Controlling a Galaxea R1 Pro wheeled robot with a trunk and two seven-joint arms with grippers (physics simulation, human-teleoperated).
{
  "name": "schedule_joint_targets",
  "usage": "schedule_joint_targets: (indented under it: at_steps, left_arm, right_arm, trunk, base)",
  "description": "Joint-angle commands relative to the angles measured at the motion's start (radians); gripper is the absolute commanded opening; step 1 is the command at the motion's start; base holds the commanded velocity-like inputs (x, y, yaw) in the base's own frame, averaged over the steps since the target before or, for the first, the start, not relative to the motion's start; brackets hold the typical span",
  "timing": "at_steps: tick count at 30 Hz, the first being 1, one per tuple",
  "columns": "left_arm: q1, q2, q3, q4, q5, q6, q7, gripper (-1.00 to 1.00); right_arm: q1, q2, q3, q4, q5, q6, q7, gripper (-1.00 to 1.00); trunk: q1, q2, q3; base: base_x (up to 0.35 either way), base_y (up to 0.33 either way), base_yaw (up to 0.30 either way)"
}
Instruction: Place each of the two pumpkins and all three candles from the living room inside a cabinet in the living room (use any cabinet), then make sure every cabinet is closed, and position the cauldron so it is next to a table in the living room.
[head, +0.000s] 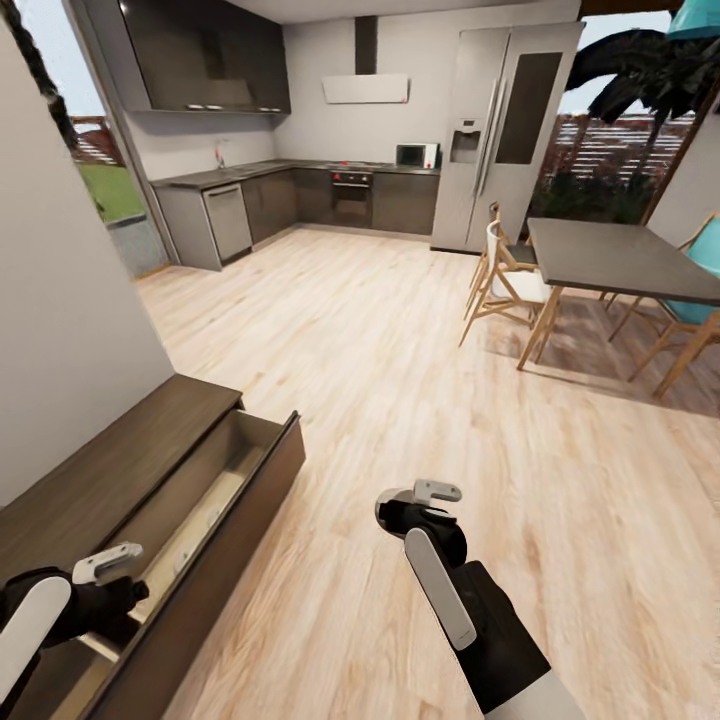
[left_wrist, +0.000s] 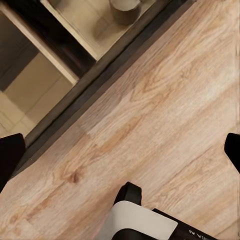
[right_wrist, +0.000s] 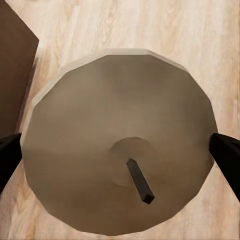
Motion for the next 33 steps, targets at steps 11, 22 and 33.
schedule_joint_targets:
  at_steps: [11, 22, 33]
  left_arm:
    - [0.0, 0.0, 0.001, 0.0, 0.01, 0.003, 0.01, 1.0]
    - [0.0, 0.0, 0.001, 0.002, 0.01, 0.002, 0.01, 1.0]
    - [0.0, 0.0, 0.001, 0.002, 0.01, 0.002, 0.01, 1.0]
  right_arm:
    - [-0.001, 0.0, 0.002, -0.001, -0.008, 0.0, -0.011, -1.0]
    - [-0.001, 0.0, 0.002, -0.002, -0.008, -0.003, -0.019, -1.0]
    - [-0.001, 0.0, 0.002, -0.002, -0.009, -0.002, -0.012, -1.0]
  trunk:
    - [0.001, -0.001, -0.001]
    - [0.001, -0.001, -0.001]
    - [0.001, -0.001, 0.007]
  base:
    - [0.336, -0.118, -0.266]
    - [0.336, -0.12, -0.03]
    - [0.337, -0.072, -0.201]
